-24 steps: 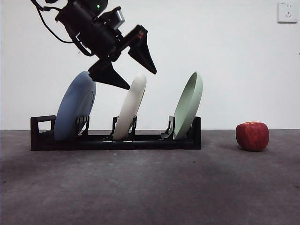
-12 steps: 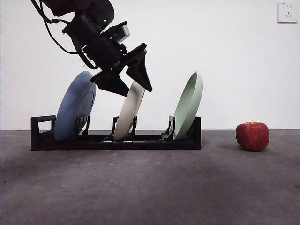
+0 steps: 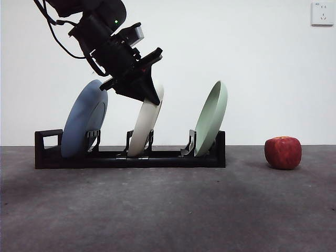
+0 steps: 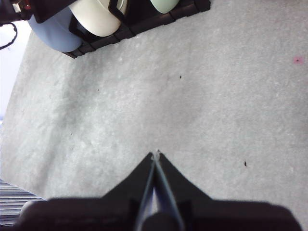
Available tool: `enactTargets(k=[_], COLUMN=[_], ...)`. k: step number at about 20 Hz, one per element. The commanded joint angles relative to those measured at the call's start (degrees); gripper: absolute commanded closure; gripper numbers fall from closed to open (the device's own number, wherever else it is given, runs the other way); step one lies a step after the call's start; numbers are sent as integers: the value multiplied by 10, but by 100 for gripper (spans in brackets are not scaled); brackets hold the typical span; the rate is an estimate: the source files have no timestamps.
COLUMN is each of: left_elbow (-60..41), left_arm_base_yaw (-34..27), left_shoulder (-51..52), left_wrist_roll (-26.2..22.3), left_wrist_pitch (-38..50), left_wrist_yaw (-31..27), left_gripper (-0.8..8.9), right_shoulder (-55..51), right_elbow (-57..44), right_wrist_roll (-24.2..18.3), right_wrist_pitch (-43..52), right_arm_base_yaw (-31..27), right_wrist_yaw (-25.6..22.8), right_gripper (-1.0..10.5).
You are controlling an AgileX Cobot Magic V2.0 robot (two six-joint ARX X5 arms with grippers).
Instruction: Take the yellow plate from the plate rack,put the plate on the table,take the apple from the table,put the apple in the plate
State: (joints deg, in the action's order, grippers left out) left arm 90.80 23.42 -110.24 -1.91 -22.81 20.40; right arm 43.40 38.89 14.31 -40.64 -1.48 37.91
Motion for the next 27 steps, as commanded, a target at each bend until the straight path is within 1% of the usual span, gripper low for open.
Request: enactTargets(k=[1,4,6,13,19,21,22,23,24,27], left_elbow=[2,13,27,53,53,53,53,53,53,53], left_arm_base_yaw=[1,-3,-7,-14,-15,-15,-15,-14,-13,1], left_shoulder=[-2,4,5,24,95,139,167,190,219,293], left_wrist_roll=[6,30,38,43,43,43,40,25,2,-50], left_wrist_pitch=[-2,-3,-9,-21,-36,-68,-105,-140,-184,-277], left_wrist_yaw=[7,16,40,40,41,64,85,97,101,100], left_gripper=[819,820,820,820,820,820,820,820,820,820], right_shoulder=[0,0,0,0,0,0,0,0,0,0], right_elbow=[3,3,3,3,3,3,3,3,3,3], right_wrist_roll=[-6,-8,-11,-15,-15,-16,-15,-15,-15,-15], right_wrist_pitch=[3,2,2,2,2,3,2,2,1,2], right_arm_base_yaw=[0,0,0,0,0,0,0,0,0,0], right_wrist_yaw=[0,0,0,-3,-5,-5,-5,-5,-5,-5], right_gripper=[947,947,947,947,947,947,947,947,947,947])
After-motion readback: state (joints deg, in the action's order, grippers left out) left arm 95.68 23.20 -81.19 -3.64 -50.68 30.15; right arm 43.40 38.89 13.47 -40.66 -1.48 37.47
